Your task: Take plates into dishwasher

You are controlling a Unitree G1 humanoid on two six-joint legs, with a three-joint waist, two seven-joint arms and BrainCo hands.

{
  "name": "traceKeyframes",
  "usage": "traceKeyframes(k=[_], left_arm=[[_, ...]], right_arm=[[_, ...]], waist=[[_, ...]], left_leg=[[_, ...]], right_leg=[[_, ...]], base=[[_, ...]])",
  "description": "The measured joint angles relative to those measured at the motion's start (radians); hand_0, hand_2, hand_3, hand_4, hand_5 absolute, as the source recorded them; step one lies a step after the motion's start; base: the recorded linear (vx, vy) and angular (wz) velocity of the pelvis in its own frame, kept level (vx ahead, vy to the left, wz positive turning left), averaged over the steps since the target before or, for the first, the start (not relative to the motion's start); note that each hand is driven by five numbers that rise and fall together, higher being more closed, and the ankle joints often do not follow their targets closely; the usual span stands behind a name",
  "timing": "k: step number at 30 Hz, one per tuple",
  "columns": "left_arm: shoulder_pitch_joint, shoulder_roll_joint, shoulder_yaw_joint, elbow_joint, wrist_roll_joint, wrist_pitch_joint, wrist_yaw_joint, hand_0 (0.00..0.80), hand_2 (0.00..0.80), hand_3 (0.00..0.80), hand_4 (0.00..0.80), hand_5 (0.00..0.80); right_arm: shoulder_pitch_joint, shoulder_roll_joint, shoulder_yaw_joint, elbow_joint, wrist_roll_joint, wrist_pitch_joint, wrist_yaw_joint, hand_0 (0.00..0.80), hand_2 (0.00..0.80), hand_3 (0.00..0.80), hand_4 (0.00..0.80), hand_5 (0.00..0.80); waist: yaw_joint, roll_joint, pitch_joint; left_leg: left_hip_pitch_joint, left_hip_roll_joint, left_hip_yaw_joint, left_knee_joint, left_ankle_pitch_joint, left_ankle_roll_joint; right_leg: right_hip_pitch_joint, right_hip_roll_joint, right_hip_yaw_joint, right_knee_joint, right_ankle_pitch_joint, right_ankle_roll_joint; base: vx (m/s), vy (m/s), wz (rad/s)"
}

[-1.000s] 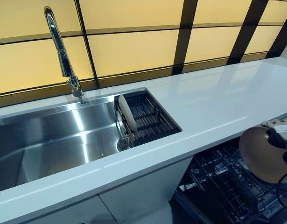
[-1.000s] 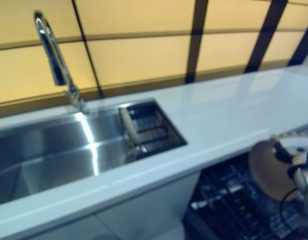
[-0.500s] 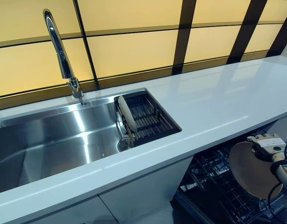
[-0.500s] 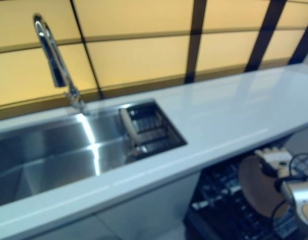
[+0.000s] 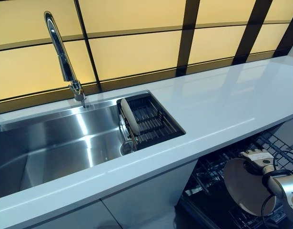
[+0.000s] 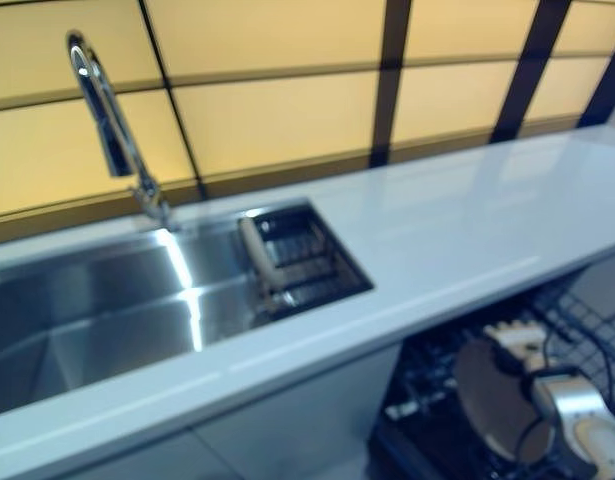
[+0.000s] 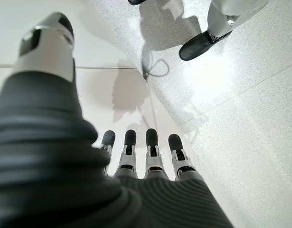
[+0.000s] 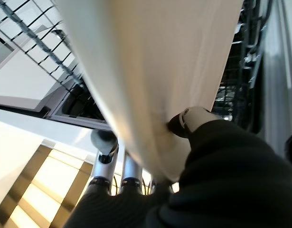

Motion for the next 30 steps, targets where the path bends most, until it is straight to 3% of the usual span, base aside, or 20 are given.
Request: traceKeyframes(k=[7, 20, 29, 30], left_arm=[[0.003, -0.003, -0.001, -0.015, 0.0, 0.003, 0.002, 0.0, 0.0, 0.0, 0.0, 0.0], [-0.001, -0.008, -0.002, -0.033, 0.001, 0.017, 0.021, 0.0, 0.0, 0.0, 0.0, 0.0], [-0.001, -0.013, -0.003, -0.034, 0.037, 0.031, 0.023, 0.0, 0.0, 0.0, 0.0, 0.0], [-0.001, -0.013, -0.003, -0.034, 0.037, 0.037, 0.023, 0.0, 0.0, 0.0, 0.0, 0.0]], right_arm=[[-0.018, 0.042, 0.097, 0.026, -0.038, 0.042, 0.014, 0.8, 0.8, 0.8, 0.8, 0.8], [-0.07, 0.133, 0.182, 0.168, -0.06, 0.12, 0.031, 0.8, 0.8, 0.8, 0.8, 0.8], [-0.083, 0.168, 0.215, 0.197, -0.06, 0.166, 0.042, 0.8, 0.8, 0.8, 0.8, 0.8], [-0.085, 0.171, 0.215, 0.197, -0.06, 0.171, 0.047, 0.703, 0.703, 0.703, 0.703, 0.703]], waist=[[0.005, 0.001, 0.0], [0.049, 0.001, -0.001], [0.054, 0.001, -0.001], [0.054, 0.001, -0.001]], left_leg=[[0.0, 0.001, -0.002, 0.0, 0.0, 0.0], [0.001, 0.003, -0.006, 0.0, 0.0, 0.0], [0.001, 0.003, -0.01, 0.0, 0.0, -0.001], [0.001, 0.003, -0.01, 0.0, 0.0, -0.001]], right_leg=[[0.001, 0.0, -0.003, 0.0, 0.0, 0.0], [0.004, 0.001, -0.008, 0.0, 0.0, -0.001], [0.007, 0.0, -0.012, 0.0, -0.001, -0.001], [0.007, 0.001, -0.012, 0.0, -0.001, -0.001]], base=[[0.0, 0.0, 0.0], [0.0, 0.0, 0.0], [0.0, 0.0, 0.0], [0.0, 0.0, 0.0]])
